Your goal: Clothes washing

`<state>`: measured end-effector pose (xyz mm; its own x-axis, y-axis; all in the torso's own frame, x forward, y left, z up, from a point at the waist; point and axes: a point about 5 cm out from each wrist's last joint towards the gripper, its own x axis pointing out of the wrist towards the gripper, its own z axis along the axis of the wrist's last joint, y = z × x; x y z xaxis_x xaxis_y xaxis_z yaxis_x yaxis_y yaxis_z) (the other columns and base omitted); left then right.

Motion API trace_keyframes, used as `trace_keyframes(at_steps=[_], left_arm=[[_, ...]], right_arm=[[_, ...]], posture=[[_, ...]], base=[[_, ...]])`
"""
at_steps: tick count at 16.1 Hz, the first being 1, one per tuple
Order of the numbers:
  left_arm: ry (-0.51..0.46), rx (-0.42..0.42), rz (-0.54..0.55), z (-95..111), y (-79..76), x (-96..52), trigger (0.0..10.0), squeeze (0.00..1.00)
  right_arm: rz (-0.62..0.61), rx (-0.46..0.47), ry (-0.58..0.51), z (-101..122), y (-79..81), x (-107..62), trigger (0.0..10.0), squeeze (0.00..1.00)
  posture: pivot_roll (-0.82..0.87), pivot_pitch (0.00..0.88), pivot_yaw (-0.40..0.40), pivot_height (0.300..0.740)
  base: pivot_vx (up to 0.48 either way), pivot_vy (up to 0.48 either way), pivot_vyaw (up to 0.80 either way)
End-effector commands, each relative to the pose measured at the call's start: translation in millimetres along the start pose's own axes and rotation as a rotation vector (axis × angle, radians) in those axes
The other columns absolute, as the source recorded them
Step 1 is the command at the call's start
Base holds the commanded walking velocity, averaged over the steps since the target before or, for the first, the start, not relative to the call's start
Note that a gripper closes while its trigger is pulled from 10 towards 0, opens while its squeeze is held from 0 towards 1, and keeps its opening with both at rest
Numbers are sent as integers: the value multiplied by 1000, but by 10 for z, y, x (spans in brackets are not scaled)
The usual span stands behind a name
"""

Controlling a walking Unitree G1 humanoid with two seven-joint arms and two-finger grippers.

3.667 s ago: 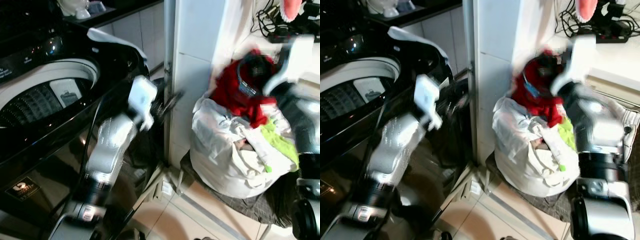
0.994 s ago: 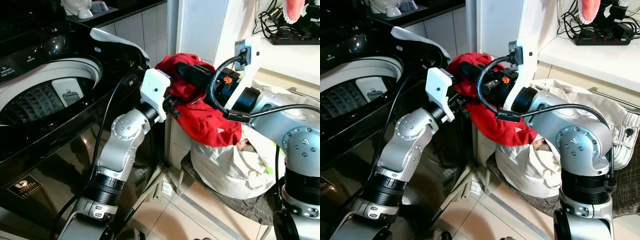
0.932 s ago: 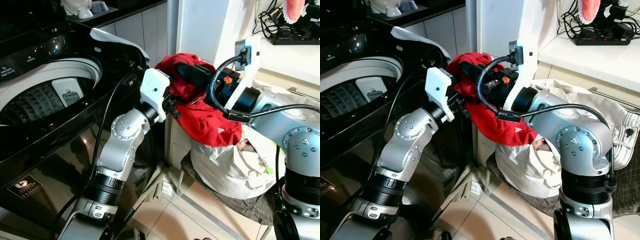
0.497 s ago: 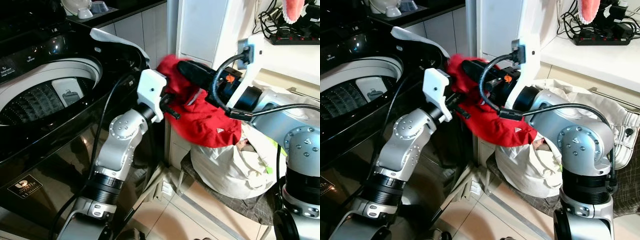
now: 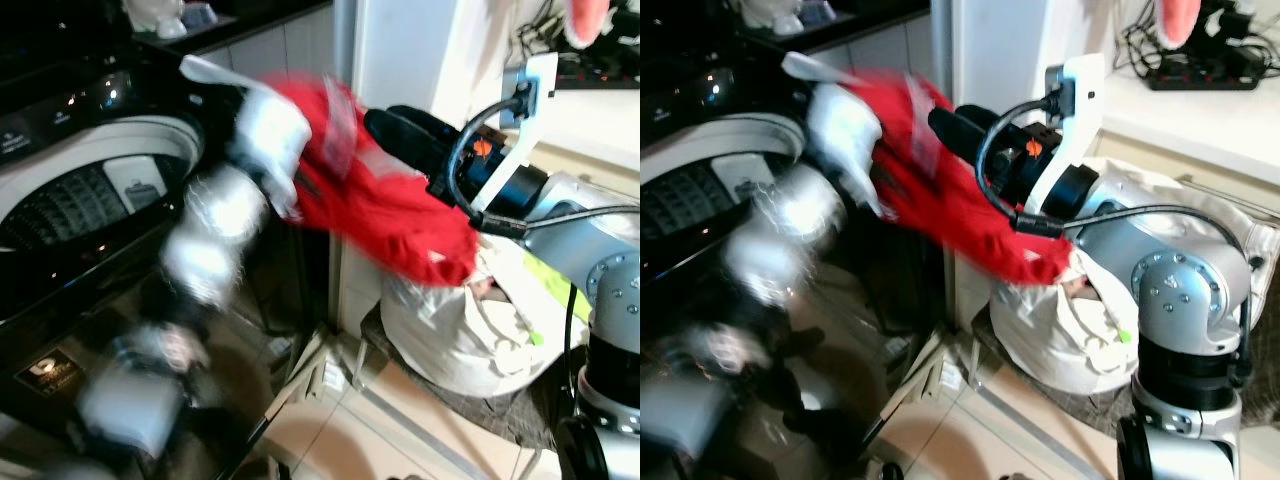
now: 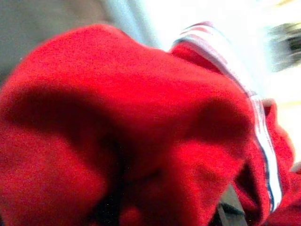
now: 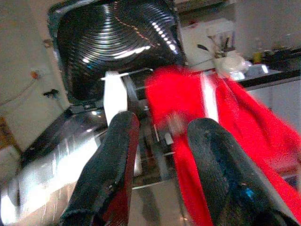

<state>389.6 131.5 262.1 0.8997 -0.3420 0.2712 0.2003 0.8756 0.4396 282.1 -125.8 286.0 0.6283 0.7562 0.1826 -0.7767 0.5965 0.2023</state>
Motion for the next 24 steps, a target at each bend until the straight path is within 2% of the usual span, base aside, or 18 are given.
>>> trace_keyframes(at_steps=[1, 2, 3, 5, 6, 7, 8, 9, 10, 11, 12, 13, 14, 15, 18, 24], left_arm=[[-62, 86, 131, 187, 250, 66, 0, 0], [-95, 259, 309, 485, 675, 140, 0, 0], [-149, 350, 443, 757, 974, 148, 0, 0], [-254, 481, 644, 1105, 1292, 110, 0, 0], [-228, 494, 667, 1074, 1326, 119, 0, 0], [-151, 489, 643, 913, 1306, 157, 0, 0], [-12, 476, 626, 635, 1256, 165, 2863, 0], [153, 423, 600, 317, 1194, 134, 10000, 0], [338, 335, 543, -46, 1090, 60, 10000, 0], [505, 156, 479, -428, 930, -65, 10000, 0], [563, 125, 455, -549, 872, -118, 10000, 0], [669, 45, 446, -791, 769, -254, 10000, 0], [726, -21, 447, -888, 722, -317, 10000, 0], [748, -95, 467, -929, 708, -348, 10000, 1000], [755, -178, 467, -921, 697, -337, 10000, 1000], [680, -253, 510, -753, 799, -236, 10000, 1000]], right_arm=[[-8, -19, -2, 18, 0, -4, 10000, 0], [-17, -29, 9, -5, 4, 2, 10000, 0], [-19, -36, 13, -16, 14, 7, 10000, 0], [-21, -46, 6, -25, 45, 23, 10000, 0], [-18, -46, 8, -42, 60, 33, 10000, 0], [-10, -44, 17, -85, 87, 51, 10000, 0], [-1, -41, 35, -143, 120, 72, 10000, 0], [2, -46, 61, -202, 148, 87, 10000, 0], [0, -59, 104, -279, 169, 98, 10000, 0], [3, -78, 173, -407, 214, 113, 10000, 0], [8, -78, 196, -453, 236, 117, 10000, 0], [36, -72, 251, -571, 315, 117, 10000, 0], [48, -72, 274, -613, 345, 107, 10000, 0], [55, -73, 283, -621, 360, 103, 10000, 0], [53, -81, 281, -601, 350, 93, 10000, 0], [37, -103, 275, -537, 295, 91, 10000, 0]], posture=[[-40, 0, 64, 740], [-43, 0, 70, 740], [-44, 0, 73, 740], [-44, 0, 77, 740], [-45, 0, 79, 740], [-46, 0, 80, 740], [-52, 0, 82, 740], [-51, 0, 82, 740], [-54, 0, 82, 740], [-59, 0, 84, 740], [-61, 0, 84, 740], [-66, 0, 84, 740], [-68, 0, 84, 740], [-72, 0, 85, 740], [-71, 0, 80, 740], [-61, 0, 64, 740]], base=[[0, 0, 0], [0, 0, 0], [0, 0, 0], [0, 0, 0], [0, 0, 0], [0, 0, 0], [0, 0, 0], [0, 0, 0], [0, 0, 0], [0, 0, 0], [0, 0, 0], [0, 0, 0], [0, 0, 0], [0, 0, 0], [0, 0, 0], [0, 0, 0]])
